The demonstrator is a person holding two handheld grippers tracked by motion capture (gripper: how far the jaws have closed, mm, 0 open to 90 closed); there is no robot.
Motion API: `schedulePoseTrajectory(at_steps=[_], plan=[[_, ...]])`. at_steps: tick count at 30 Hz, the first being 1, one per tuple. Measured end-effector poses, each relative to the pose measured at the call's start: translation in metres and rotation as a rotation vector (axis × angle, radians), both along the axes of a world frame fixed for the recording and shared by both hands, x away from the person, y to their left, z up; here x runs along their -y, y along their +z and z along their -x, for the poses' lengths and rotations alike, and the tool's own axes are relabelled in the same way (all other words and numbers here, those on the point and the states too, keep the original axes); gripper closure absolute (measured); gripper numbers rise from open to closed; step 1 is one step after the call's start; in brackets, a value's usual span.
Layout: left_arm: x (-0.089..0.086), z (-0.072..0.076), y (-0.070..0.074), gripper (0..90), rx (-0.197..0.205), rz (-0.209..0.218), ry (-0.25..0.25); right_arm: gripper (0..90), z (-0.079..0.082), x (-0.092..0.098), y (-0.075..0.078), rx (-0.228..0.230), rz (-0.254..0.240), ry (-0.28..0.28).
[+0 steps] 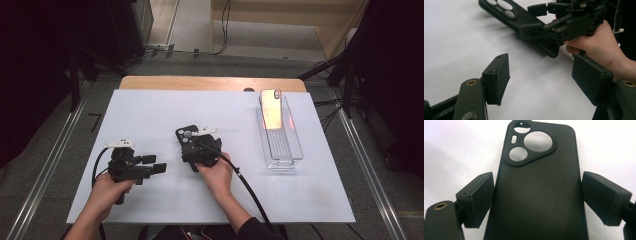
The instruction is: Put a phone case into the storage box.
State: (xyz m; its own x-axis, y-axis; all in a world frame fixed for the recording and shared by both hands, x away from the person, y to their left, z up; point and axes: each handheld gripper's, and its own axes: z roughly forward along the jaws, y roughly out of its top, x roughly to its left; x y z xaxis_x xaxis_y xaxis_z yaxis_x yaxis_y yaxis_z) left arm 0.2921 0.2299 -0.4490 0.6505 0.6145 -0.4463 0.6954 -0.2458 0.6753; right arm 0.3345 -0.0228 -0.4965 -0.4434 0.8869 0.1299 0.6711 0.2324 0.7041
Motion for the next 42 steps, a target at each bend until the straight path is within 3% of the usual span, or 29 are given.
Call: schedulePoseTrajectory(at_steps=[10,23,29,33,36,42], plan=[[0.002,-0.004,0.005,31.1,-0.026,0.043,0.05,12.2,0.002,0.014,0.02,0.01,-0.051,0.026],[0.02,-0.008,0.011,27.4,-0.024,0.057,0.062,12.2,0.007,0.036,0.042,-0.005,-0.145,0.062],[0.025,-0.013,0.015,27.4,-0.051,0.083,0.092,12.1,0.012,0.05,0.051,-0.013,-0.182,0.08],[0.03,-0.017,0.018,27.4,-0.063,0.092,0.111,12.2,0.014,0.055,0.053,-0.007,-0.167,0.091],[0.034,-0.022,0.019,27.4,-0.074,0.095,0.119,12.2,0.016,0.06,0.052,-0.021,-0.212,0.083],[0.047,-0.031,0.025,27.6,-0.086,0.102,0.139,12.1,0.02,0.065,0.049,-0.016,-0.248,0.072]])
